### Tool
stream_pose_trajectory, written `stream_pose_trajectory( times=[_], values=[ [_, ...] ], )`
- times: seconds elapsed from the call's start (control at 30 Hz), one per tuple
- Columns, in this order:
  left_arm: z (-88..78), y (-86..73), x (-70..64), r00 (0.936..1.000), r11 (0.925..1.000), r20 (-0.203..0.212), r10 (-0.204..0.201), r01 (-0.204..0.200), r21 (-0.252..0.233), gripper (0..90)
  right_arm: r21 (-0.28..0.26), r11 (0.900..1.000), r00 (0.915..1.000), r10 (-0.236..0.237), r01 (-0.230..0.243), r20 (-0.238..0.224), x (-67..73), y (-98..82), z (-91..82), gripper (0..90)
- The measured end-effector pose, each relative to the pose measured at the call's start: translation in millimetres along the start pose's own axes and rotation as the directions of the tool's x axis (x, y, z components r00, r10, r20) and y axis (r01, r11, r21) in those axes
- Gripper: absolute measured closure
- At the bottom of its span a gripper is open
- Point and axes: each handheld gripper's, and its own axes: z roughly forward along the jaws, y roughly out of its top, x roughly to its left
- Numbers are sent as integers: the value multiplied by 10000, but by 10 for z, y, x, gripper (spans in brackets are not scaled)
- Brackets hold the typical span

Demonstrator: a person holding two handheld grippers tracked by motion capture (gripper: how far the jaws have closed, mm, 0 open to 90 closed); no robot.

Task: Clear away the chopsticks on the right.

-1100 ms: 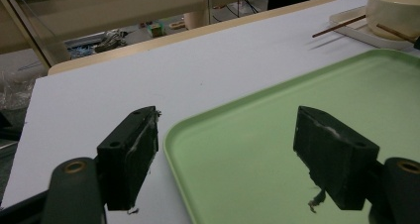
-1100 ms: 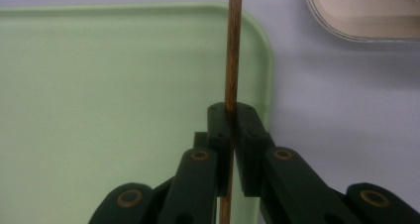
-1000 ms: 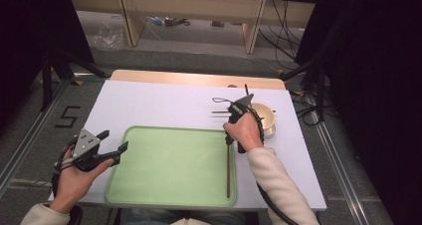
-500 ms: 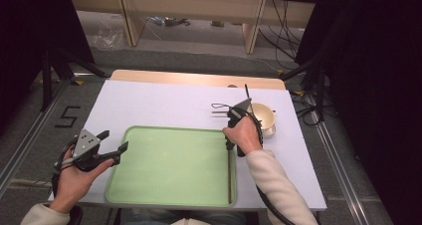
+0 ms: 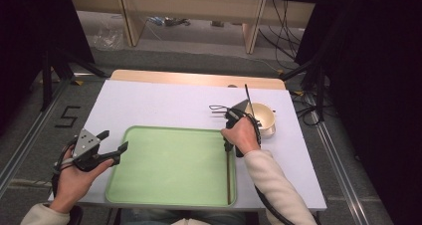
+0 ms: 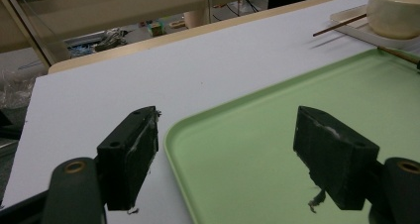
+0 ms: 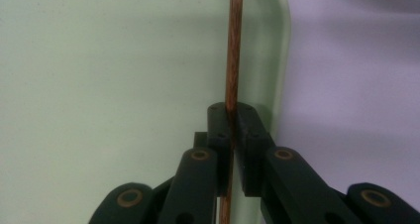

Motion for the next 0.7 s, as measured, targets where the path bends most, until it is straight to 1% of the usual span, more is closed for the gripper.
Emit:
stream_pose_trajectory(
  times=[0.1, 0.13, 0.17, 0.2, 0.23, 0.27, 0.33, 0.4, 0.43, 0.47, 0.6, 0.63, 0.7],
  values=[
    [0, 1, -3, 10000, 10000, 9, 6, -6, -20, 251, 151, 9999, 10000, 18, -17, -39, 10, 10, -11, 870],
    [-3, 2, -2, 10000, 10000, -4, 16, -16, -24, 252, 207, 9990, 9993, 387, -387, -10, 52, 3, -11, 871],
    [-4, 2, 0, 10000, 10000, -14, 11, -11, -8, 251, 323, 9979, 9984, 568, -569, 33, 76, 4, -20, 871],
    [-3, 2, 1, 10000, 10000, -17, 8, -8, -5, 251, 144, 9998, 9999, 104, -105, 46, 45, 4, 0, 871],
    [-3, 1, 1, 10000, 10000, -18, 11, -11, -5, 251, 260, 9990, 9993, 375, -375, 16, 64, 2, 0, 871],
    [-2, 1, 0, 10000, 10000, -8, 5, -5, -6, 251, 175, 9998, 10000, 22, -23, 23, 41, 7, 11, 871],
    [-2, 1, 0, 10000, 10000, 2, 20, -20, -4, 251, 192, 9998, 10000, -29, 28, 37, 33, 8, 19, 871],
    [-2, 1, -1, 10000, 10000, 6, 6, -6, -8, 251, 266, 9995, 9998, 189, -190, 31, 40, 8, 27, 870],
    [-3, 1, 0, 10000, 10000, -3, 12, -12, -11, 251, 357, 9985, 9992, 402, -405, 83, 52, 8, 27, 868],
    [-3, 1, 0, 10000, 10000, -3, 12, -12, -11, 251, 246, 9997, 10000, -34, 32, 81, 24, 14, 37, 868],
    [2, 1, -5, 10000, 10000, 23, -3, 3, -24, 251, 236, 9997, 9999, -38, 35, 110, 33, 13, 43, 867],
    [2, 1, -4, 10000, 10000, 26, 4, -4, -16, 251, 355, 9987, 9993, 363, -367, 123, 73, 10, 40, 864],
    [2, 0, -4, 10000, 10000, 24, -2, 2, -11, 251, 184, 9995, 9995, -264, 261, 170, 41, 14, 56, 860]
  ],
)
